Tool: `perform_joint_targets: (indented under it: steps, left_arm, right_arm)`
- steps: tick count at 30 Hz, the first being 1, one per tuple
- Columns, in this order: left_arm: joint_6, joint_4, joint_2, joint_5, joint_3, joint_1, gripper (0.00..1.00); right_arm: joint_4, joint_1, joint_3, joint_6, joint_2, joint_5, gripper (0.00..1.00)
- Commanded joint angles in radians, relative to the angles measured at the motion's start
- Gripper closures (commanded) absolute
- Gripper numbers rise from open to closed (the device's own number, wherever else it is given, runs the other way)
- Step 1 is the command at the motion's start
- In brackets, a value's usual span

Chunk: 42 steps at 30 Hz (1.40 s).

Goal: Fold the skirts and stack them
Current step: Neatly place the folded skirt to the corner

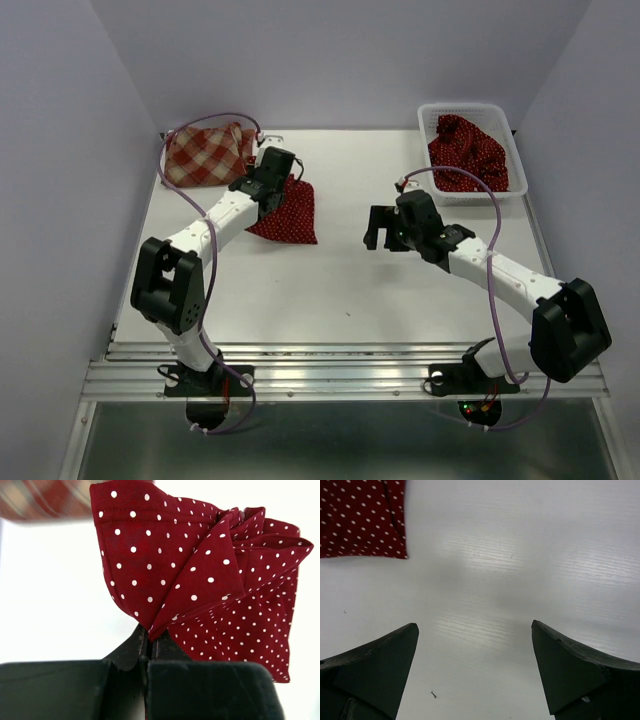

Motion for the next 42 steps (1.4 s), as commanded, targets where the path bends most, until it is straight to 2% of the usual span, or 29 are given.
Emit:
perform_joint_targets:
  steps: [1,7,15,18,21,24,42]
  left_arm:
    - [0.272,0.081,0.026,-0.093,0.124,0.059,1.0]
    - [0.486,0.207,0.099,-0.067,0.221,0.154,1.0]
    - [0.622,0.304,0.221,-0.035,0.325,0.261,1.0]
    - [0.662,0.392,0.248,-0.029,0.341,0.284,1.0]
    - [0.674,0.417,0.27,-0.029,0.373,0.3,1.0]
    - [0.68,0.382,0.3,-0.041,0.466,0.3,1.0]
    - [0.7,0.367,0.311,0.011,0.643,0.303,1.0]
  right_arm:
    - [-0.012,0.003,0.053,-0.038,-0.016,0.08,0.0]
    - [-0.012,-0.006,0.061,-0.055,-0.021,0.112,0.0]
    - [-0.009,-0.006,0.056,-0.057,-0.013,0.132,0.0]
    - [-0.011,-0.006,0.058,-0.058,0.002,0.138,0.0]
    - [-0.011,-0.006,0.066,-0.06,0.009,0.144,0.0]
    - [-0.011,-0.006,0.073,-0.061,0.016,0.146,0.0]
    - [-0.008,-0.006,0.102,-0.123,0.061,0.127,0.0]
